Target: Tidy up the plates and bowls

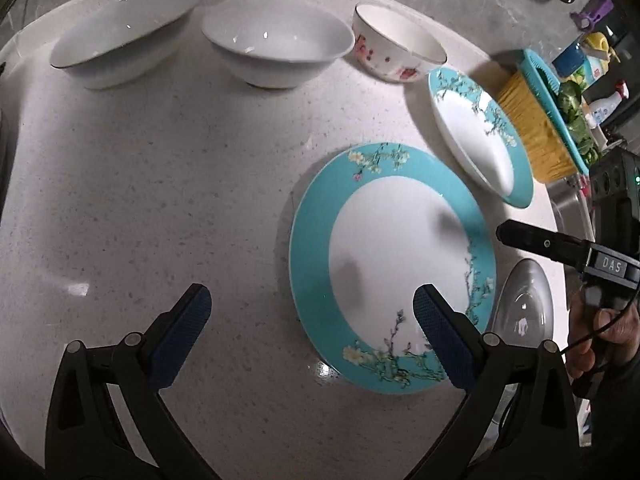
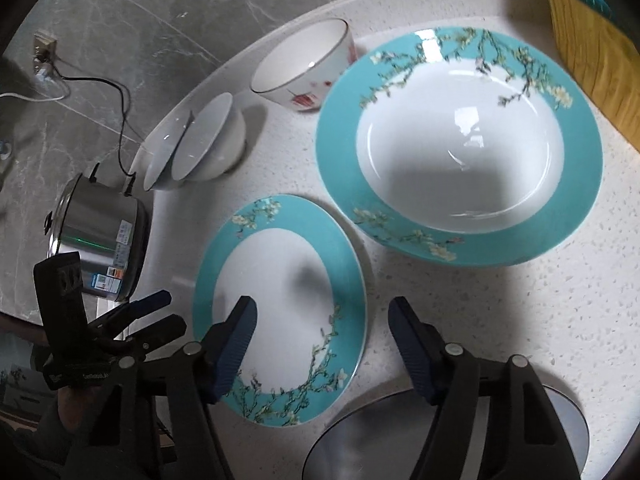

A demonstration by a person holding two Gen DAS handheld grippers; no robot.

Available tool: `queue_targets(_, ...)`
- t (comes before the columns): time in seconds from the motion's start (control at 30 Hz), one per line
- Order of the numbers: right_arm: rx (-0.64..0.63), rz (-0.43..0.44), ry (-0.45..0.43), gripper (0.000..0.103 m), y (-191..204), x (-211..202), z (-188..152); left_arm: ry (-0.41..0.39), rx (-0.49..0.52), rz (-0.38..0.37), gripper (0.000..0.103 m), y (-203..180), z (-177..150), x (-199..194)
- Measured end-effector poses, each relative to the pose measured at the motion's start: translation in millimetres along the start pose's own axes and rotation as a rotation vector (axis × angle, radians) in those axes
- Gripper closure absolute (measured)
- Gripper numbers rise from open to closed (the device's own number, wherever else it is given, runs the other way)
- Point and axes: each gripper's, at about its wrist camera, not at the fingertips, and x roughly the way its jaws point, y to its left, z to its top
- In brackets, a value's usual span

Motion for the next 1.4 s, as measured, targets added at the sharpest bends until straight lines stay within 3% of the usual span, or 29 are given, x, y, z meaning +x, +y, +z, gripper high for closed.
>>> queue_targets(0.07,-0.005,-0.015,0.009,0.037,0.9,3.9,0.8,0.015,0.006,-0.003,0.012,-2.8,-0.4,6.5)
queue_targets(0.3,0.003,-0.025,0.036,0.039,-0.4,14.8,0.8,0.044,-0.005,-0.014,0.024,-7.0,2.9,22.4)
queue_targets(0.5,0.001,-0.028,0.051,0.046,0.7,19.2,1.6,0.047,0.003,-0.040,0.028,-15.6,6.8,25.5)
queue_targets(0.63,-0.007,-0.038,0.066,0.052,4.0,21.5,1.4,0.054,0.017,-0.068,0.038,-24.6,4.1,25.4)
queue_targets(0.73,-0.010,-0.043,0.069,0.052,5.0,21.6,1.2,0.048,0.025,-0.056,0.041,-27.7,2.2,25.4)
queue_targets(0.8,-0.015,-0.052,0.070,0.052,5.4,21.5,1.0,0.040,0.025,-0.035,0.048,-27.7,2.0,24.4)
queue_targets(0.87,-0.020,-0.084,0.072,0.058,5.5,21.1,0.7,0.033,0.020,-0.016,0.063,-23.7,2.3,23.1)
queue_targets(0.97,-0.022,-0.145,0.078,0.086,4.4,21.9,1.4,0.033,0.024,0.011,0.076,-16.3,2.8,22.1)
queue_targets(1.13,-0.019,-0.169,0.081,0.086,5.5,22.1,2.2,0.038,0.068,0.052,0.077,-22.0,2.0,24.0)
queue_targets(1.4,0.019,-0.169,0.064,0.086,4.1,20.8,0.2,0.053,0.043,0.010,0.083,-11.2,4.8,21.8)
